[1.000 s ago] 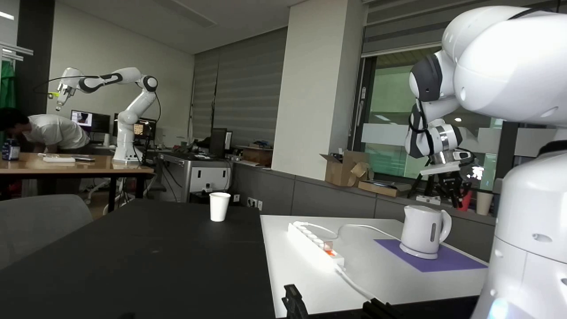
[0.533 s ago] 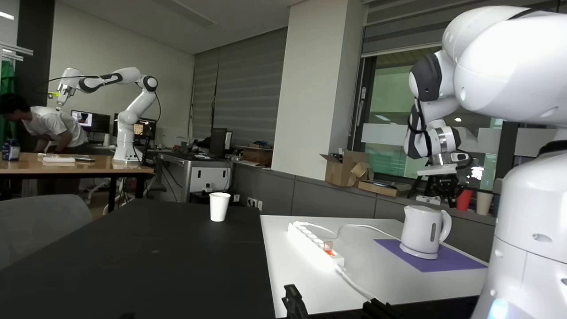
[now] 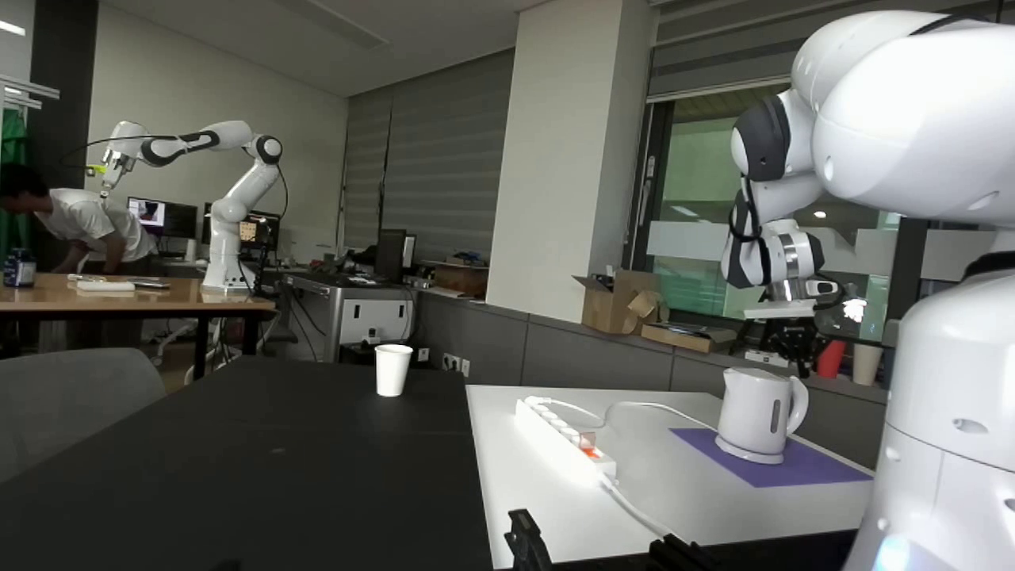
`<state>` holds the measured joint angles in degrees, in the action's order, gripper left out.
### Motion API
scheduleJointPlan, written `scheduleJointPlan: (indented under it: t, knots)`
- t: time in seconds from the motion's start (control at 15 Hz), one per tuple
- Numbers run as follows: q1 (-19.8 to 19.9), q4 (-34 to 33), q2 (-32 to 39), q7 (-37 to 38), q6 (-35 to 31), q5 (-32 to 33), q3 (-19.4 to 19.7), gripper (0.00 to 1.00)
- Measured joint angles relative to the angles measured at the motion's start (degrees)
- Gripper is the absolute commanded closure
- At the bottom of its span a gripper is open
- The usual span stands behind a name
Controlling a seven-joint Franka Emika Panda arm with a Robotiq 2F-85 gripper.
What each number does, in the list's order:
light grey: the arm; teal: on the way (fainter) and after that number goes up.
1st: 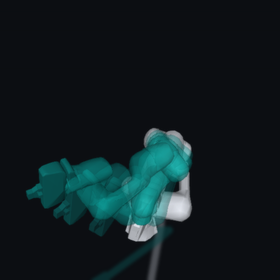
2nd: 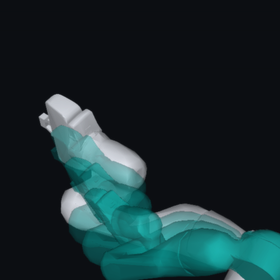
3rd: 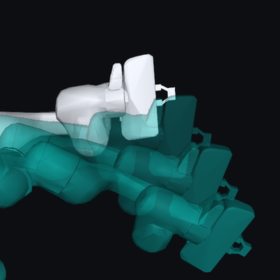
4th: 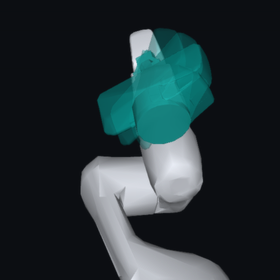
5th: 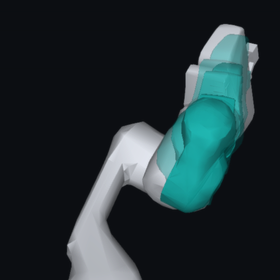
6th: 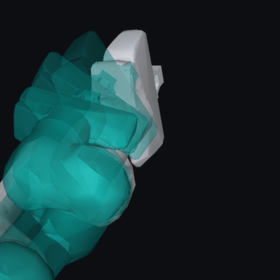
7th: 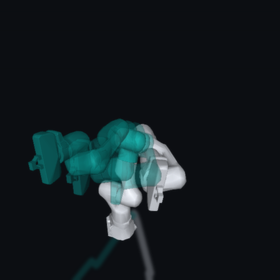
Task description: Turn on the white kettle
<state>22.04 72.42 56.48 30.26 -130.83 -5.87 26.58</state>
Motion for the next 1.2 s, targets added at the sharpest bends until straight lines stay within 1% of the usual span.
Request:
scheduleJointPlan:
  t: [0.67,0.87,1.2]
  knots:
    - [-0.12,1.81,-0.52,-2.00,-2.14,-1.40,-0.23,1.00]
    - [-0.87,4.24,-1.71,-3.30,-4.29,-1.33,-0.24,1.00]
    - [-3.41,9.47,-4.65,-4.47,-8.66,-0.90,0.22,1.00]
